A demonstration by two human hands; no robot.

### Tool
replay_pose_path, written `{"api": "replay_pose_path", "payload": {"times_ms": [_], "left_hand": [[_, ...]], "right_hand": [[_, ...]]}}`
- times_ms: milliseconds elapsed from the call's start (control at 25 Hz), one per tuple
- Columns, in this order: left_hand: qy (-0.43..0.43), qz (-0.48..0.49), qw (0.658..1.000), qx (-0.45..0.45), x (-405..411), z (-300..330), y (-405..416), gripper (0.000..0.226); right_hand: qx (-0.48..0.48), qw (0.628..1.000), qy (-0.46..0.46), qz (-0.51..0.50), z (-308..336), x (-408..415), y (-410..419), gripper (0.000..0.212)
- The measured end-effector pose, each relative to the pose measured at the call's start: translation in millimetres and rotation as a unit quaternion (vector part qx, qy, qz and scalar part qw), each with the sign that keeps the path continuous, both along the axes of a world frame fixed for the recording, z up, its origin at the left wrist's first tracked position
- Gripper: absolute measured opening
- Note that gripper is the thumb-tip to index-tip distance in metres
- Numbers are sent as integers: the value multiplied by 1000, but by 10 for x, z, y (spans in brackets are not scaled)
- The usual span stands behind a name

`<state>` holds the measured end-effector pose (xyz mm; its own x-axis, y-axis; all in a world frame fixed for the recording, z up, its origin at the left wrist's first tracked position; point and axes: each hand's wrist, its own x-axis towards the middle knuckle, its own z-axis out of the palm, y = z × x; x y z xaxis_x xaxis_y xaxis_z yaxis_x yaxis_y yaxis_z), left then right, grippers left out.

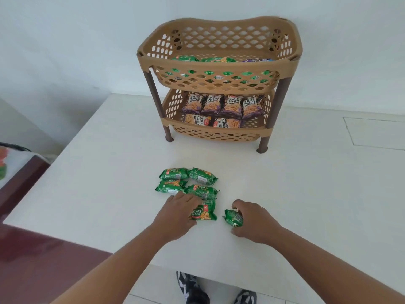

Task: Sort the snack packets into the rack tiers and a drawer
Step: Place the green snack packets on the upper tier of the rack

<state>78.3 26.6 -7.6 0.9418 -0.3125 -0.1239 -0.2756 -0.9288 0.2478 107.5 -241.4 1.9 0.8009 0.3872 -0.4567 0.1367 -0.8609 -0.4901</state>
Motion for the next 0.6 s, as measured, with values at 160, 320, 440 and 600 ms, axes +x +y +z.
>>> {"api": "replay_pose_path", "payload": {"times_ms": [160,320,440,600], "left_hand": [[11,28,999,-23,-84,87,-50,51],[92,128,960,-233,-10,487,-56,49],[165,167,883,-406,140,856,-30,44],[238,218,752,-575,382,1215,30,33]], "right_hand": [[112,990,51,-73,54,12,-95,45],[261,940,109,-190,251,156,-140,30],[368,872,196,-257,497,344,-117,25],[455,797,248,-310,885,532,-54,24]]}}
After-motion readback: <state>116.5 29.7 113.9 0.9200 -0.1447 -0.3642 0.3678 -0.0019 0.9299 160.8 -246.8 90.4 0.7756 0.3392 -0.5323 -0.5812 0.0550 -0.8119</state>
